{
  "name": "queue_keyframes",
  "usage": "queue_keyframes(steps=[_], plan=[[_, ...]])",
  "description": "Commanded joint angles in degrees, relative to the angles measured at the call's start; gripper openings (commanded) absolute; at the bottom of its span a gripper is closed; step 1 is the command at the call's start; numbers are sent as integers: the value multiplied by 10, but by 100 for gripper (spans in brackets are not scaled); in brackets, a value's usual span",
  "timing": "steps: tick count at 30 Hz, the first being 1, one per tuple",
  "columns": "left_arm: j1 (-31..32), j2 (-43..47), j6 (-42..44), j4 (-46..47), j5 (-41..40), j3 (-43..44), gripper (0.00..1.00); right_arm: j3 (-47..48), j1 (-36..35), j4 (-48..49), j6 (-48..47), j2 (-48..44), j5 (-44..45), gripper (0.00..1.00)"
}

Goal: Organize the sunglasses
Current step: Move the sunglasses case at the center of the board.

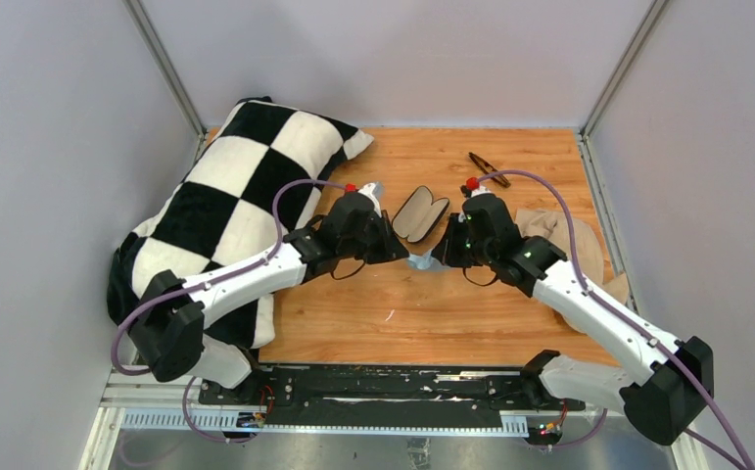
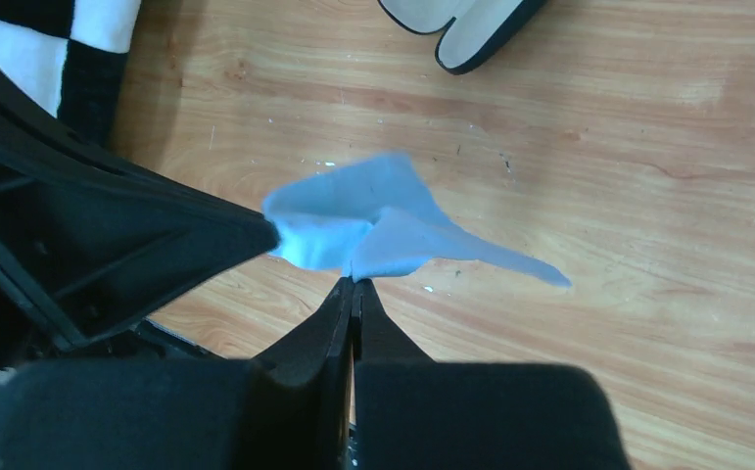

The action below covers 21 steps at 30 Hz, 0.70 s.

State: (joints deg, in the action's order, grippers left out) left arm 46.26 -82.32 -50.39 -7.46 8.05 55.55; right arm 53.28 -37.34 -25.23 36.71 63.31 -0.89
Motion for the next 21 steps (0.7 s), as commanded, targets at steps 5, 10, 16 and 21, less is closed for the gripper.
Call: queue_keyframes(steps=[5, 10, 16, 21], plan=[[1, 21, -18, 69, 32, -133, 0, -124, 6, -31, 14, -32, -42, 0], [51, -5, -35, 90, 12, -207, 0, -236, -4, -16, 54, -69, -76, 0], [75, 5, -57, 90, -2, -243, 0, -286, -17, -18, 74, -98, -87, 0], [82, 10, -77, 90, 2, -259, 0, -300, -23, -21, 76, -104, -94, 0]])
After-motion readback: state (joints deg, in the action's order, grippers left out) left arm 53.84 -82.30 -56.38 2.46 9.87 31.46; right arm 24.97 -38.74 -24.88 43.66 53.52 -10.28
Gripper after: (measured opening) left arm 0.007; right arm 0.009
